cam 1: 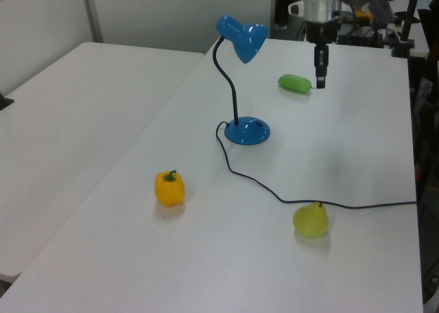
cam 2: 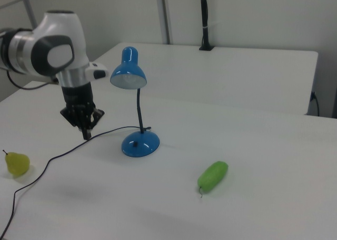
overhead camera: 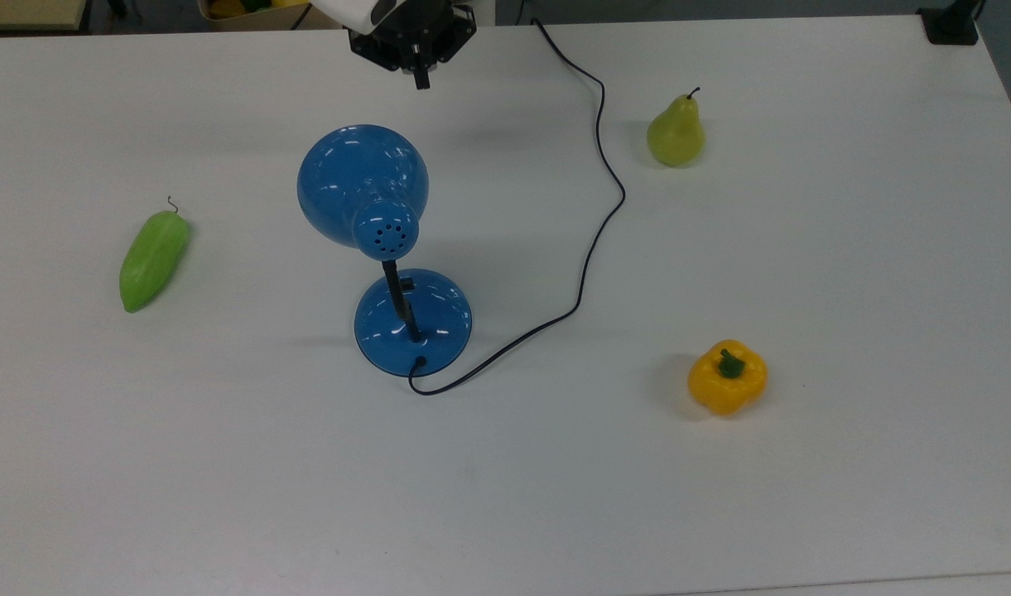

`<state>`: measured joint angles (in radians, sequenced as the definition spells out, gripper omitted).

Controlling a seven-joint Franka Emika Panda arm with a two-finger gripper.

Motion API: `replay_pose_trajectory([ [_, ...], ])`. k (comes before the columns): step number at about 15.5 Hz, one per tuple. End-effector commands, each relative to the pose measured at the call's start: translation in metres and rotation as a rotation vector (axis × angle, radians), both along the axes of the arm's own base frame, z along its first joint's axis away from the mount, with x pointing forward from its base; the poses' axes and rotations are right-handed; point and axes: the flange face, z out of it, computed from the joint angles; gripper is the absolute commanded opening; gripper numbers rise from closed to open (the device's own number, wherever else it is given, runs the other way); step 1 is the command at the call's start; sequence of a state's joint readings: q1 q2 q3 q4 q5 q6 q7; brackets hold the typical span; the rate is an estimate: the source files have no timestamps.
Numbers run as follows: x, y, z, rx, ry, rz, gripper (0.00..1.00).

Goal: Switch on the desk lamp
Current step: 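Move the gripper down toward the switch on the blue lamp base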

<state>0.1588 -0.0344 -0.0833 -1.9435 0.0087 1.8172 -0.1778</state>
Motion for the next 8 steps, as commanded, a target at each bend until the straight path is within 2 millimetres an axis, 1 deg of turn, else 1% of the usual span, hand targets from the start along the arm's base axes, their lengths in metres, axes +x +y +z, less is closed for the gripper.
replay_pose_trajectory([
  [1,-0.017,-0.006,-0.038,-0.019,-0.035,0.034,0.00],
  [2,-0.018,-0.006,-0.049,-0.019,-0.047,0.035,0.00],
  [3,-0.018,-0.007,-0.056,-0.018,-0.072,0.033,0.00],
  [5,-0.013,-0.012,-0.066,-0.015,-0.137,0.009,0.00],
  [8,-0.013,-0.014,-0.080,-0.009,-0.225,0.004,0.00],
])
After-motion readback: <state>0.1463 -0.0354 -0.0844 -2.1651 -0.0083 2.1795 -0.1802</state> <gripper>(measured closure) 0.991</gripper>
